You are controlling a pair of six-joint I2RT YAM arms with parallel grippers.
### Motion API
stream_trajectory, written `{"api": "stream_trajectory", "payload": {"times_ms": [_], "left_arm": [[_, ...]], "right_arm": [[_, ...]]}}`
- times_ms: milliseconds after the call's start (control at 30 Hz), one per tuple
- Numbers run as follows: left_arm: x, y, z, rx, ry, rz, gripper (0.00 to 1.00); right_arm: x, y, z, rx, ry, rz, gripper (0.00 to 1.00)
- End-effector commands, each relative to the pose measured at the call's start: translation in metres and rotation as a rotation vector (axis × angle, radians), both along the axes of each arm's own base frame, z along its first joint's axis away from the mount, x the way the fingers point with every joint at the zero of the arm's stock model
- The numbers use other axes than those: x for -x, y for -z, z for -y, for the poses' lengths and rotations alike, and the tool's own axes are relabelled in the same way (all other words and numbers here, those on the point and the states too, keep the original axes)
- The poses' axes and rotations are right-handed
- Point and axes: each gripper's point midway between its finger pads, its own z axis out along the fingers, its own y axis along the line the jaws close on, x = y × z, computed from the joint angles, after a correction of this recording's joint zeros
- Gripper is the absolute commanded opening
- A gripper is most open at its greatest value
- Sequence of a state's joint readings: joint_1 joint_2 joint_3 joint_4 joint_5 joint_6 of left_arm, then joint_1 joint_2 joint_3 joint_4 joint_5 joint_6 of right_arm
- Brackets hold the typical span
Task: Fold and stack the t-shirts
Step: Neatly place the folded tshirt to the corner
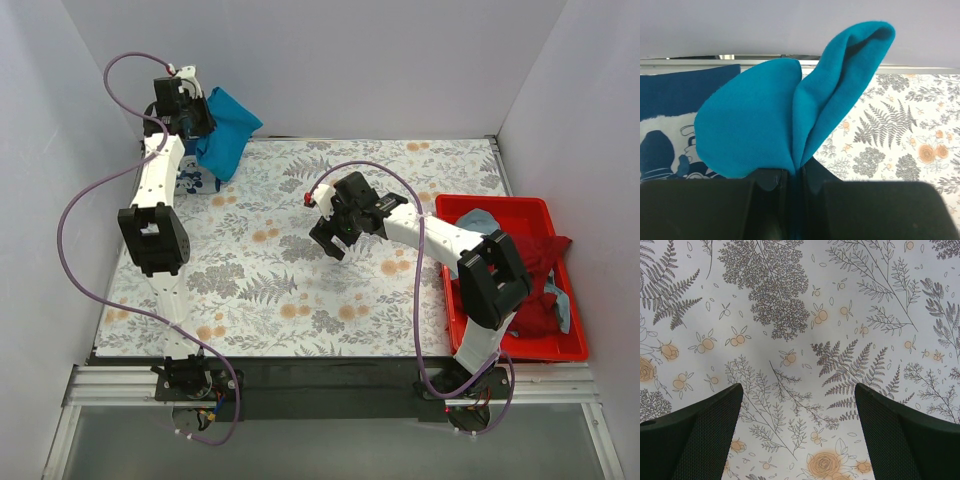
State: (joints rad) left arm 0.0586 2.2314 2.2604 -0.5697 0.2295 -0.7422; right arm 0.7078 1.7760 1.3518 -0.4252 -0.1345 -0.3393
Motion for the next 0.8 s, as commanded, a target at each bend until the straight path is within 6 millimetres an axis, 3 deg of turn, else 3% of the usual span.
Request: {"api": "stream_trajectory", "payload": {"times_ms": [0,467,767], "left_arm": [[0.006,-0.062,0.010,0.015,0.017,0.120,0.00],[0.000,-0.020,0.001,-0.006,-0.007,0.060,0.00],[0.000,-0.012,-0.030,-0.045,-0.065,0.059,0.00]], "right_arm": [[-0.002,-0.014,-0.002,-0.025,0.002,0.017,0.98],[-0.006,-0.011,-0.004,-0.011,0.000,0.019,0.98],[-0.008,-0.009,-0.007,-0.009,-0.002,0.009,0.98]]}}
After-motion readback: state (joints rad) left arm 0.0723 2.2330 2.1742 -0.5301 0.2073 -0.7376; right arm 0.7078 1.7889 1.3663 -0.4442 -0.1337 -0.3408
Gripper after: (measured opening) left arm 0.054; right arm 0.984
